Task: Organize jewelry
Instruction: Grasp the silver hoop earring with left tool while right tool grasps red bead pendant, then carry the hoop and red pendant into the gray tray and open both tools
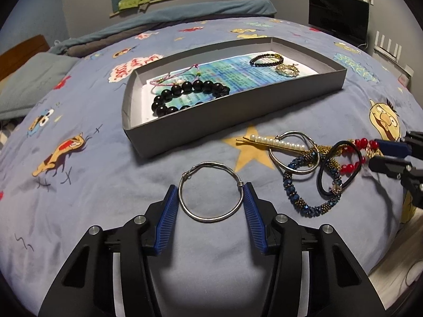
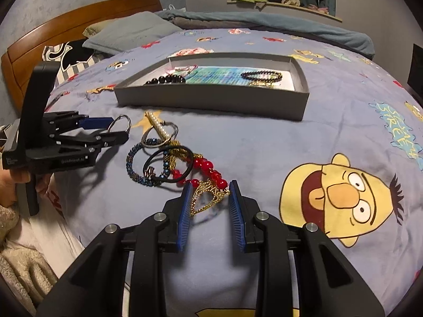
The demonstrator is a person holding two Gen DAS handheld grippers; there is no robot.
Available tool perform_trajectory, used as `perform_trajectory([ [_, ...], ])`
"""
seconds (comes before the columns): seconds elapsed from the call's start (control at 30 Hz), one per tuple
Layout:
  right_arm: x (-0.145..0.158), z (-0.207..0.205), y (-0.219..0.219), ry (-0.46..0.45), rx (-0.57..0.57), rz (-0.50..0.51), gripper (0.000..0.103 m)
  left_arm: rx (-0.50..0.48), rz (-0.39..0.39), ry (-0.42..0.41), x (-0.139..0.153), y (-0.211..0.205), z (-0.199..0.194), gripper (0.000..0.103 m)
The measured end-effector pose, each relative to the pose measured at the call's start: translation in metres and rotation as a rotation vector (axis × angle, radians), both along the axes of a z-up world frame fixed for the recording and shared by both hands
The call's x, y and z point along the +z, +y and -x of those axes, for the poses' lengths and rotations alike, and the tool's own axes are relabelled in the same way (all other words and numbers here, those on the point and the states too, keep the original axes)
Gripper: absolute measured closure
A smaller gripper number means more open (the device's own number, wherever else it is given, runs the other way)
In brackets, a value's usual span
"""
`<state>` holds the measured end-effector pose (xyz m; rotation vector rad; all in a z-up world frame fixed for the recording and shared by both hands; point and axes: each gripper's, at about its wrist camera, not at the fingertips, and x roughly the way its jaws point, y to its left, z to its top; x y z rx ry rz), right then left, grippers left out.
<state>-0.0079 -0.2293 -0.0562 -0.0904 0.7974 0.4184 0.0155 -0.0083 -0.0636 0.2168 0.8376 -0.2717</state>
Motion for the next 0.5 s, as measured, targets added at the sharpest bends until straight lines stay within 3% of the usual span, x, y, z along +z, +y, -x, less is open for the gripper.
perform_trajectory([
  [0.5,0.038,-0.004,-0.006,-0.105,-0.013,-0.043,0.075,-0.012,0.078,-0.026,0.033,0.006,0.006,0.051],
])
